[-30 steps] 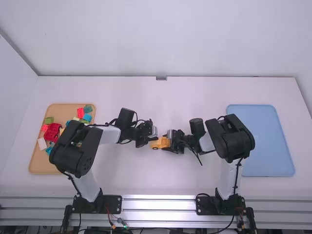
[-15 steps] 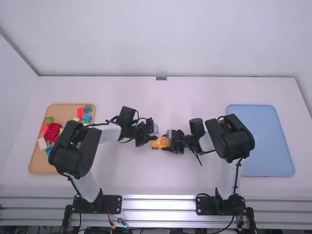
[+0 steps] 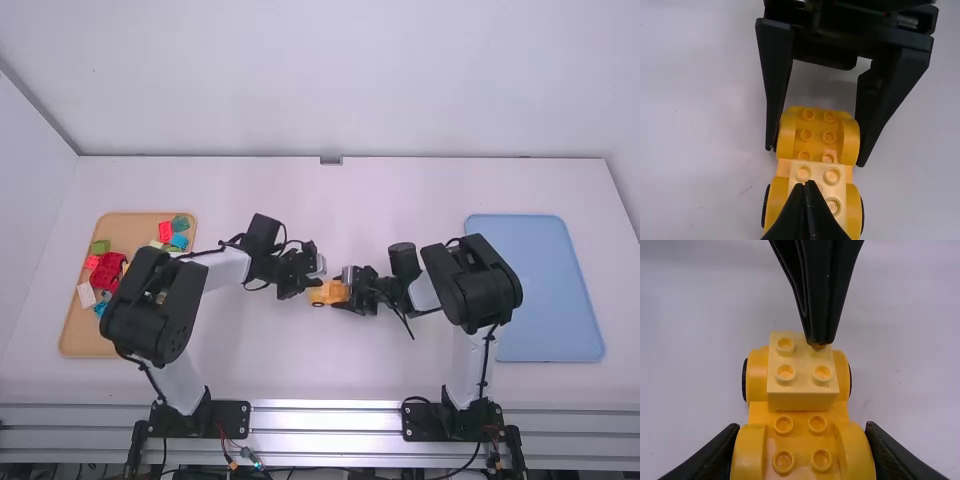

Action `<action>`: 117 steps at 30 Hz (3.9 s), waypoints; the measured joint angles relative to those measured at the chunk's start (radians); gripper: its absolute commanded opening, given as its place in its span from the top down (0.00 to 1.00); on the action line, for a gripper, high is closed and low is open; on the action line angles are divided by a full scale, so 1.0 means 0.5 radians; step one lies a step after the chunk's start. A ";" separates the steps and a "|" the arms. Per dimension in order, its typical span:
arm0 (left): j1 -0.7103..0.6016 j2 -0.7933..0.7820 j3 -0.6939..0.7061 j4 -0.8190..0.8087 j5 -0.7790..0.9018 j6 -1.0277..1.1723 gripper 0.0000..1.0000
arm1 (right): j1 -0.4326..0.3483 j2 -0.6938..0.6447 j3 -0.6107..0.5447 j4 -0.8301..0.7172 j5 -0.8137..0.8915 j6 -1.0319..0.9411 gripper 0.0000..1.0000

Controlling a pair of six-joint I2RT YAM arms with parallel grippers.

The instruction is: Assemble lego blocks to make yellow taxi

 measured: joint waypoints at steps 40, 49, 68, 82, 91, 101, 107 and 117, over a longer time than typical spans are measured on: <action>0.013 0.051 -0.094 0.153 0.214 0.037 0.98 | 0.000 0.000 -0.002 -0.010 -0.014 -0.002 0.53; 0.013 0.046 -0.078 0.092 0.127 -0.018 0.98 | 0.000 0.000 -0.002 -0.008 -0.012 -0.002 0.53; -0.008 0.143 0.057 -0.090 0.176 0.101 0.99 | -0.005 0.000 -0.004 -0.005 -0.014 -0.001 0.53; -0.005 -0.183 0.287 -0.416 -0.072 0.158 0.94 | 0.000 0.000 -0.004 0.005 -0.007 -0.001 0.46; 0.010 -0.578 0.307 -0.365 -0.298 -0.044 0.01 | 0.000 0.000 -0.005 0.040 0.090 0.074 0.03; 0.057 -0.845 0.307 -0.321 -0.764 -0.617 0.01 | 0.000 -0.368 -0.009 -0.598 0.462 0.189 0.01; 0.146 -0.979 0.307 -0.320 -1.068 -1.015 0.01 | 0.000 -0.868 0.003 -1.221 0.785 0.194 0.01; 0.800 -1.035 0.307 -0.555 -1.836 -1.948 0.01 | 0.000 -1.440 0.021 -1.476 1.038 0.189 0.01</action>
